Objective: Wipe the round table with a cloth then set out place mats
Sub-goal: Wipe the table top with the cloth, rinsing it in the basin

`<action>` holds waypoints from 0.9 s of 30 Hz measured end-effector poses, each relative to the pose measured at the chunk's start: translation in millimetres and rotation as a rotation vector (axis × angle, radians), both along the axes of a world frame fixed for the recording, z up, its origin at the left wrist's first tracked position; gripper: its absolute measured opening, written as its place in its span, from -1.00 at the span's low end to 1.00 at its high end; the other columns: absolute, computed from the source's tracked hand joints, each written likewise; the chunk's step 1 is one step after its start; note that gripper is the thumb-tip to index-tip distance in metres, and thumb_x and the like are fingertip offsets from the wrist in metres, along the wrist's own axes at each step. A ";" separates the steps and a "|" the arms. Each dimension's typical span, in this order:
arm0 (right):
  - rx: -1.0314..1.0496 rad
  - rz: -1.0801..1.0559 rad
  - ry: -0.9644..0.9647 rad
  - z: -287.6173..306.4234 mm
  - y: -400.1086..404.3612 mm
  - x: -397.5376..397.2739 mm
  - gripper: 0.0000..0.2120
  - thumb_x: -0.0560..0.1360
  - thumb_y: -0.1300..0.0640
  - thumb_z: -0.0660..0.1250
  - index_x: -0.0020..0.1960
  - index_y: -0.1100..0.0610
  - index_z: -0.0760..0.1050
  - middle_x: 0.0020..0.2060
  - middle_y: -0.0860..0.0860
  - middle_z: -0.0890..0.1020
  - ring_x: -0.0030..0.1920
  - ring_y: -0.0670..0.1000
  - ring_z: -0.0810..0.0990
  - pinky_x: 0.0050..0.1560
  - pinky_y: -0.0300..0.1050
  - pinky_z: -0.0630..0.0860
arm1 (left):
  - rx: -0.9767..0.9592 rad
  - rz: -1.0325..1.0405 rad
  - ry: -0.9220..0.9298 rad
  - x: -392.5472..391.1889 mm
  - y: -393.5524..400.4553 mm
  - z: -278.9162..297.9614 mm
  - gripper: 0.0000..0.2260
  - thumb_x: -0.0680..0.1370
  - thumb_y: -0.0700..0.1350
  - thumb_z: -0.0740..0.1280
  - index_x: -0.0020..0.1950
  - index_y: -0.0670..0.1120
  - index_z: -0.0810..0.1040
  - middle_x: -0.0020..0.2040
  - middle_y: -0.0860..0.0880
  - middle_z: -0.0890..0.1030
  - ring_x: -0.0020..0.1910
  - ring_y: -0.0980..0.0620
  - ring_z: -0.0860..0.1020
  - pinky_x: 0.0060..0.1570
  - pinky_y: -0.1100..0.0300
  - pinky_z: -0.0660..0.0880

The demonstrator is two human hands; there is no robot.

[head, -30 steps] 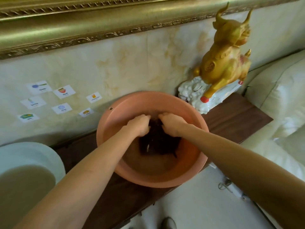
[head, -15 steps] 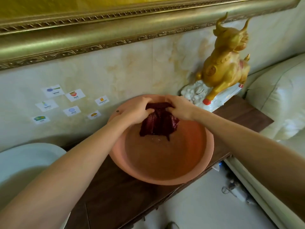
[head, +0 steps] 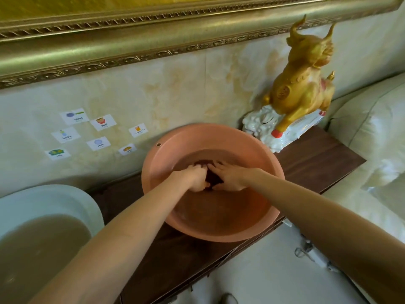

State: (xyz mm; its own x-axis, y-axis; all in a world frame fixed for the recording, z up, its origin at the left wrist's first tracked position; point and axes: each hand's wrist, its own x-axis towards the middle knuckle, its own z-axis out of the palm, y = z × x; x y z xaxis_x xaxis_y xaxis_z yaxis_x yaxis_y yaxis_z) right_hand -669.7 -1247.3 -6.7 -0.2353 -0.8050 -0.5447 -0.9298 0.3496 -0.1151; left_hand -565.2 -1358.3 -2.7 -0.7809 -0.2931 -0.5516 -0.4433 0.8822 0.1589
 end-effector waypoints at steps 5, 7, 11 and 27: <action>-0.126 -0.035 -0.003 -10.7 -3.4 -0.2 -0.31 0.60 0.00 0.20 0.58 0.10 -0.09 0.57 0.08 0.04 0.54 0.12 0.07 0.50 0.04 0.11 | -0.189 -0.020 0.073 -0.9 12.2 1.0 -0.52 0.57 -0.25 0.21 0.48 -0.20 0.21 0.41 -0.22 0.26 0.38 -0.26 0.29 0.33 -0.06 0.30; -0.227 -0.050 0.022 -5.2 -7.2 0.0 -0.37 0.54 -0.03 0.31 0.52 0.07 0.14 0.43 0.07 0.34 0.39 0.14 0.37 0.30 0.05 0.39 | -0.157 0.030 0.133 -3.0 9.6 8.0 -0.70 0.56 -0.28 0.21 0.30 -0.20 0.40 0.27 -0.20 0.39 0.24 -0.24 0.43 0.14 -0.02 0.39; -0.258 -0.233 -0.323 9.3 -4.0 -5.1 -0.19 0.34 -0.05 0.55 0.44 0.06 0.22 0.28 0.00 0.45 0.25 0.08 0.47 0.26 0.02 0.42 | 0.019 0.090 0.227 -6.2 0.1 29.5 -0.82 0.58 -0.25 0.15 0.17 -0.19 0.40 0.18 -0.15 0.40 0.07 -0.18 0.51 -0.01 -0.01 0.47; -0.622 -0.932 -1.333 73.5 -4.4 29.5 -0.65 0.64 0.09 0.05 0.26 0.24 0.47 0.18 0.27 0.55 0.12 0.24 0.53 0.14 0.17 0.43 | 1.304 0.774 0.507 28.6 0.7 75.9 -0.84 0.60 -0.02 0.24 0.06 -0.05 0.57 -0.03 -0.12 0.55 -0.03 -0.09 0.51 -0.01 0.03 0.43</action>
State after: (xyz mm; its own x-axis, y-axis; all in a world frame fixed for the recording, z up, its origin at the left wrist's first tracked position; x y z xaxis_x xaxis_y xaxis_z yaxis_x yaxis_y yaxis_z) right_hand -640.2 -1251.7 66.7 -0.3882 -0.8191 -0.4223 0.3767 0.2772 -0.8839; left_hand -536.6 -1357.7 73.2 -0.8470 -0.2450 -0.4718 -0.3682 -0.3699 0.8530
